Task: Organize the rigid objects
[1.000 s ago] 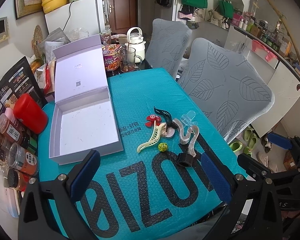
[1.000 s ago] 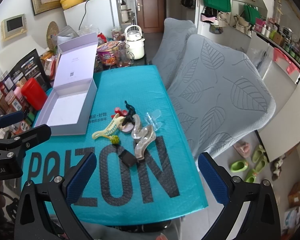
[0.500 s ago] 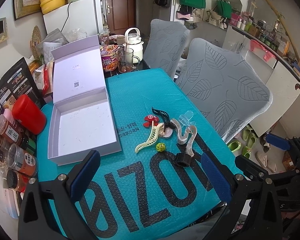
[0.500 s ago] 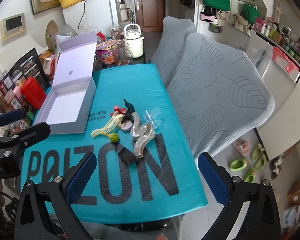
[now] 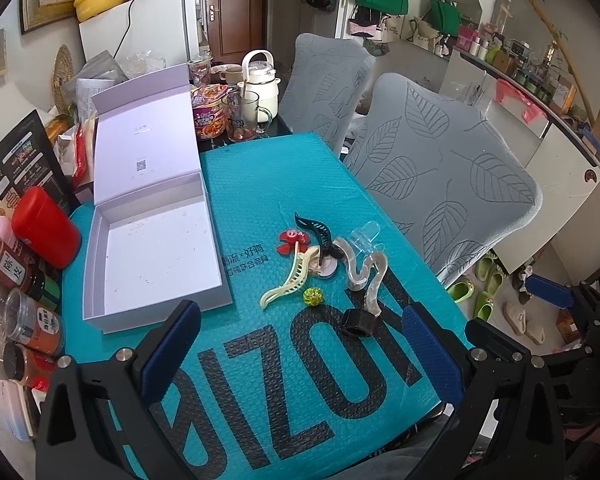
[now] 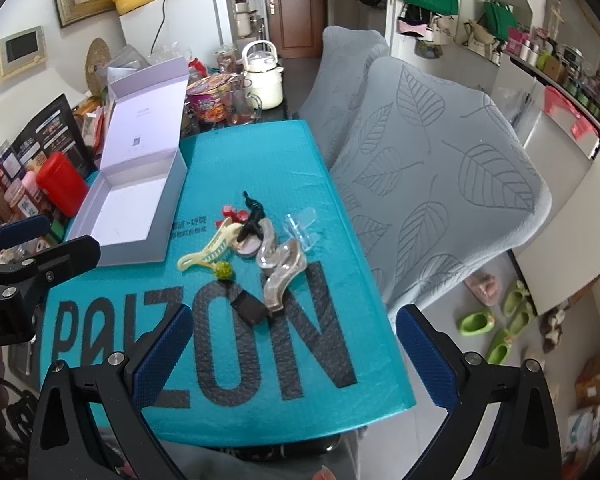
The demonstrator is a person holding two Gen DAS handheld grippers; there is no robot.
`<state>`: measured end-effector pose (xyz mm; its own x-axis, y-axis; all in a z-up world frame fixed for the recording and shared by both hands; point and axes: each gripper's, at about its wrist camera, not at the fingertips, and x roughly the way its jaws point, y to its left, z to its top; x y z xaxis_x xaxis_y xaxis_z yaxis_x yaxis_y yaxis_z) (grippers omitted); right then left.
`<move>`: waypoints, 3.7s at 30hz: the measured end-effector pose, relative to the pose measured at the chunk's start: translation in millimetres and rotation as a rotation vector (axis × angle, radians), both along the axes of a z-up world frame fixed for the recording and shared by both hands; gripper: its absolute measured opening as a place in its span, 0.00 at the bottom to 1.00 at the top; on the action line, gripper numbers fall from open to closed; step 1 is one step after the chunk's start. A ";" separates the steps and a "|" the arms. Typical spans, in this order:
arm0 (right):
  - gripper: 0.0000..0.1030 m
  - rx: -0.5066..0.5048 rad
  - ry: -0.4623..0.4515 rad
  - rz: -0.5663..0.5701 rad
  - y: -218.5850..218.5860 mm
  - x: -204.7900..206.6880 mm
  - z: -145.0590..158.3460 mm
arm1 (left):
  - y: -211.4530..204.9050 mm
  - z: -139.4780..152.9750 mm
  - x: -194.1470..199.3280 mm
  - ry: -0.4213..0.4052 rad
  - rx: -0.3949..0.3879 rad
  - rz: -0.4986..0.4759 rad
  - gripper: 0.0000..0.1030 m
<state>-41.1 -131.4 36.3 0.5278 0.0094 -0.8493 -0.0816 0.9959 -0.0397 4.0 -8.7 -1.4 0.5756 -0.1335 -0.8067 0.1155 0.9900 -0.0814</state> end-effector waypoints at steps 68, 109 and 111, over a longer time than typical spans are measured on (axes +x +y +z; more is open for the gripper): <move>0.61 0.087 0.179 0.151 2.5 132.6 -168.9 | -26.1 -183.7 160.1 0.318 0.053 -0.361 0.21; 0.52 0.136 0.030 0.211 -33.7 38.6 -70.1 | -32.0 -65.8 18.2 0.128 -0.007 -0.052 0.21; 0.52 0.137 0.021 0.219 -37.5 33.2 -65.3 | -33.3 -63.5 14.8 0.122 -0.026 -0.029 0.21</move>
